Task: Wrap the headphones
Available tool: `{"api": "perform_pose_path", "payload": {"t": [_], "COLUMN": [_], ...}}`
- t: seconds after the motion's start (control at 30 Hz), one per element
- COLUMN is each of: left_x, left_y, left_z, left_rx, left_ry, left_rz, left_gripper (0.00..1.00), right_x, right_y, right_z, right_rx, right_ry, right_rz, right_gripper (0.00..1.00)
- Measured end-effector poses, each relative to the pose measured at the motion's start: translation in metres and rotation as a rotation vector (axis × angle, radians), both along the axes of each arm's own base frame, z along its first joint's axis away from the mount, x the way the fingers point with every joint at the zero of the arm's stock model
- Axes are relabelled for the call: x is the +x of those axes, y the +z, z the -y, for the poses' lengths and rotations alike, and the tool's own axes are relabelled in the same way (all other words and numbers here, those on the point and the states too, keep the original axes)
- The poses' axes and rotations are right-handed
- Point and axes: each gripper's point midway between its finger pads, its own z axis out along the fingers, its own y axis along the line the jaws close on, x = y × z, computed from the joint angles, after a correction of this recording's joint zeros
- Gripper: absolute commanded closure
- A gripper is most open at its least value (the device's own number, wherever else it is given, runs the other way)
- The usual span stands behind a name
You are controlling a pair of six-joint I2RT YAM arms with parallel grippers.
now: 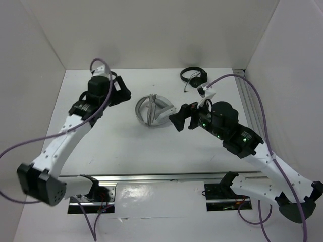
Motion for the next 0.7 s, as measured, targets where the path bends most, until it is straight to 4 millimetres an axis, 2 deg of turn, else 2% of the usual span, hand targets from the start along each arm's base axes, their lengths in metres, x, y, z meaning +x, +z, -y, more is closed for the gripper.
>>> {"api": "perform_pose_path", "payload": {"t": [0.07,0.13,0.17,0.3,0.4,0.5,0.57,0.7], "left_x": [-0.026,-0.061,-0.085,-0.154,-0.206,-0.248,-0.266,-0.285], "left_y": [0.035,0.059,0.071,0.101,0.109,0.105,0.097,0.081], "left_z": [-0.007,-0.016,-0.022,-0.047,-0.069,-0.092,-0.101,-0.110], "left_rx": [-0.026,-0.031,-0.037,-0.054,-0.068,-0.071,-0.064,-0.049], "left_ry": [-0.008,-0.025,-0.036,-0.050,-0.042,-0.009,0.006,0.011], "left_rz": [0.086,0.140,0.172,0.275,0.345,0.387,0.374,0.328], "left_gripper": [0.00,0.00,0.00,0.00,0.00,0.00,0.00,0.00], "right_x": [0.000,0.000,-0.001,-0.008,-0.017,-0.032,-0.042,-0.063], "right_y": [0.012,0.014,0.013,0.010,0.019,0.036,0.046,0.056], "right_z": [0.008,0.021,0.030,0.061,0.083,0.108,0.124,0.154], "right_rx": [0.001,-0.018,-0.034,-0.105,-0.122,-0.108,-0.093,-0.061], "right_ry": [-0.034,-0.087,-0.114,-0.202,-0.254,-0.304,-0.332,-0.378], "right_rz": [0.015,0.023,0.023,0.006,0.005,0.009,0.014,0.026], "right_gripper": [0.00,0.00,0.00,0.00,0.00,0.00,0.00,0.00]}}
